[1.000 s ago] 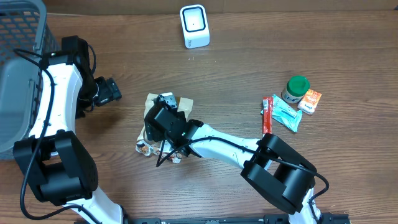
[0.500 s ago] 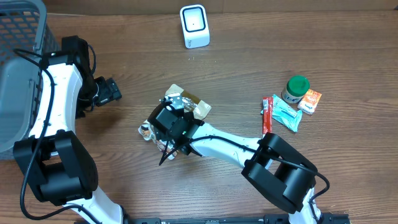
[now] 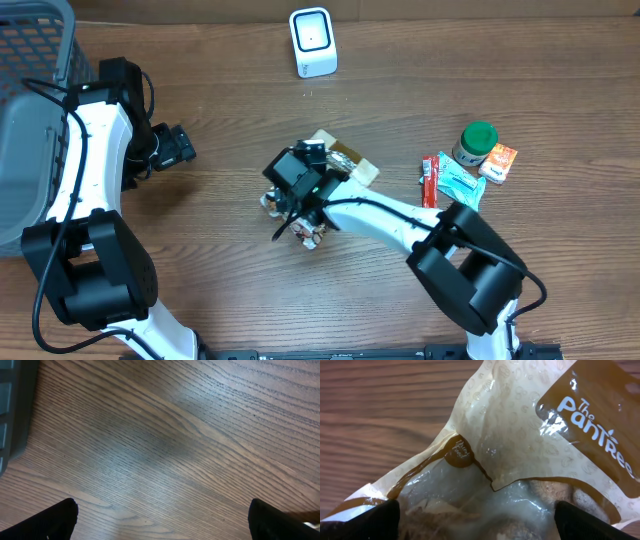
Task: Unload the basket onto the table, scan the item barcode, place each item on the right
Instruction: 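Lift and rotate the PanTree bag with the right gripper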
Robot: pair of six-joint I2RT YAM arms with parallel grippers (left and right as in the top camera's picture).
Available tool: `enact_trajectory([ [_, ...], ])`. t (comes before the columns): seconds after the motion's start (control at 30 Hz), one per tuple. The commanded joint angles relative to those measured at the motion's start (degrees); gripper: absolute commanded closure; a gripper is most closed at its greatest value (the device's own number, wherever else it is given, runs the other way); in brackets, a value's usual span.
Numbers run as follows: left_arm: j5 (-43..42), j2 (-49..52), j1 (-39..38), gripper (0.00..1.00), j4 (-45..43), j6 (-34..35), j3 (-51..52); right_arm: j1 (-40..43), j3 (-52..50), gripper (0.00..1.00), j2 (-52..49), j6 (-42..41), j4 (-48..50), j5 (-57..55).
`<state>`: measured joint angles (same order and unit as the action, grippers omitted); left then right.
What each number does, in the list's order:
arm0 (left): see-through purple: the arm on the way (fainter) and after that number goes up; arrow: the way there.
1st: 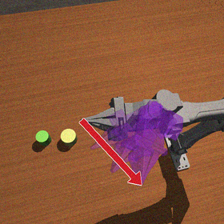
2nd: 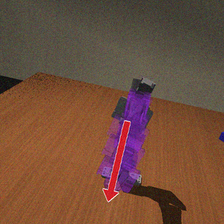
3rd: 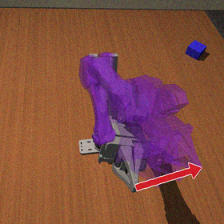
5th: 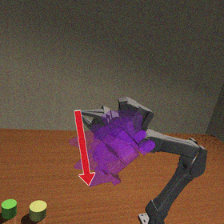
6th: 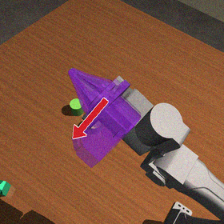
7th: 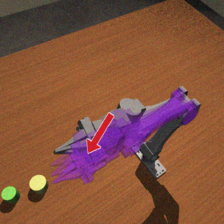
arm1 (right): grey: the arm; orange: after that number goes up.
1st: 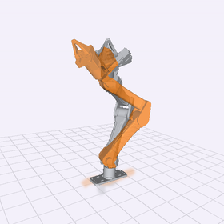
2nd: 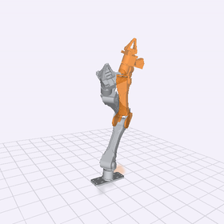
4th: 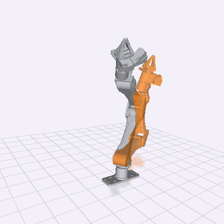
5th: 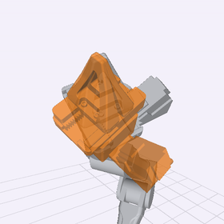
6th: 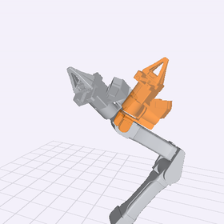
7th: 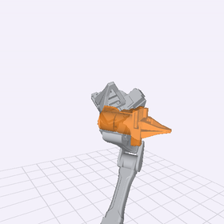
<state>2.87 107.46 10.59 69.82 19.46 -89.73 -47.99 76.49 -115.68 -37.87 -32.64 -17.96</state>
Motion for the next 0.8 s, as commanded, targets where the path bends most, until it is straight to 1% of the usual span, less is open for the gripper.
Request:
enact_trajectory([
  [0.0,0.5,-1.07,-0.22,0.0,-0.02,-0.2,-0.74,2.47,-0.26,0.0,3.93,-1.57,-0.87,3.37],
  [0.17,0.5,-1.07,-0.22,0.0,-0.02,-0.2,-0.74,4.42,-0.24,0.0,7.74,-1.51,-0.52,9.11],
  [0.37,0.5,-1.07,-0.22,0.0,-0.02,-0.2,-0.74,4.98,-0.24,0.0,11.26,-1.14,-1.01,9.29],
  [0.77,0.5,-1.07,-0.22,0.0,-0.02,-0.2,-0.74,4.98,-0.26,0.0,11.43,-1.16,-5.18,10.4],
])
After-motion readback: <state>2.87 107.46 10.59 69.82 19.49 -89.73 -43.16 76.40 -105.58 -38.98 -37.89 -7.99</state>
